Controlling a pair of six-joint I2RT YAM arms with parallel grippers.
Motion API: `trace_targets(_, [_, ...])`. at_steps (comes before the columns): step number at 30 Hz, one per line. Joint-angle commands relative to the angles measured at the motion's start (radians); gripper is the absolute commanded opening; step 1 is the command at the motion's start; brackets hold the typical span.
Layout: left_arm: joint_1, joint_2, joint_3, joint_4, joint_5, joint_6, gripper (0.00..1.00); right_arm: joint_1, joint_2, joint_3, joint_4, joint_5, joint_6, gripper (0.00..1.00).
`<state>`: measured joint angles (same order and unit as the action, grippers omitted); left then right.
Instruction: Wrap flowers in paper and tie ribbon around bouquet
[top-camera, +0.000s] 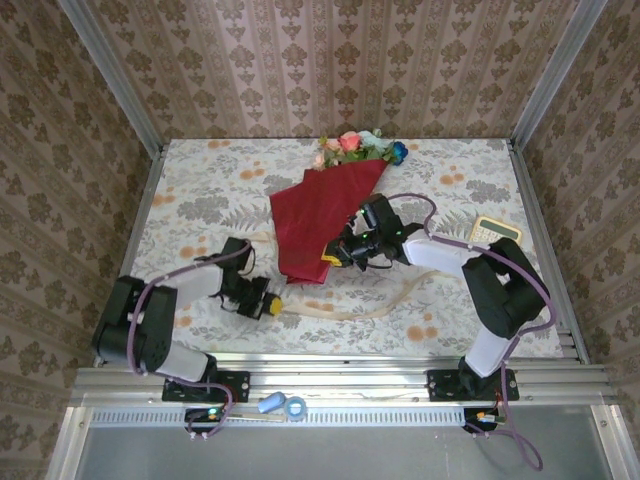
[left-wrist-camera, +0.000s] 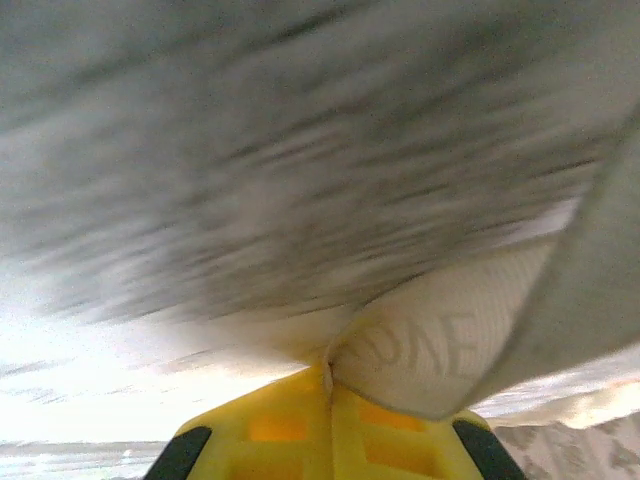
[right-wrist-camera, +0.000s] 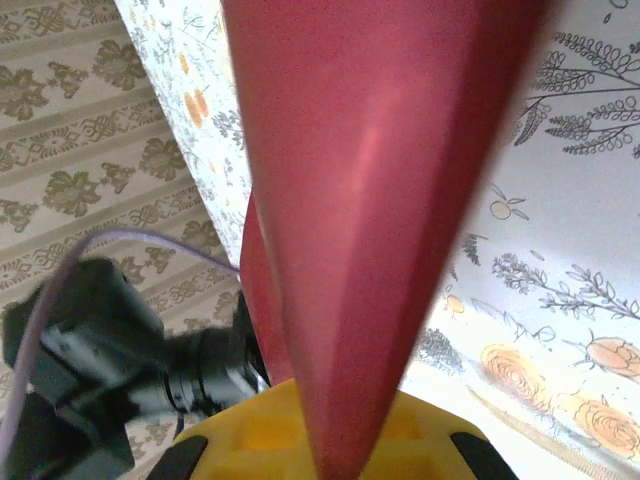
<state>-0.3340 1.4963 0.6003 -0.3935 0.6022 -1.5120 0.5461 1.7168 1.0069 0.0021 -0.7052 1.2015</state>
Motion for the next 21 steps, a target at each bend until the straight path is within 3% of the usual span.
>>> trace_targets(1, [0.101, 0.171, 0.066, 0.419, -0.225, 0.042, 0.00, -0.001, -0.042, -0.001, -0.045, -0.059, 0.003, 0.00])
trace_targets(9, [0.187, 0.279, 0.255, 0.352, -0.224, 0.065, 0.00, 0.004, -0.123, -0.121, -0.027, -0.054, 0.015, 0.00])
trace_targets(16, [0.206, 0.306, 0.224, 0.443, -0.207, 0.009, 0.00, 0.043, -0.098, -0.226, 0.065, -0.045, 0.067, 0.00])
trace_targets(21, [0.212, 0.303, 0.207, 0.459, -0.193, -0.002, 0.00, 0.054, -0.039, -0.248, 0.002, -0.016, 0.013, 0.00])
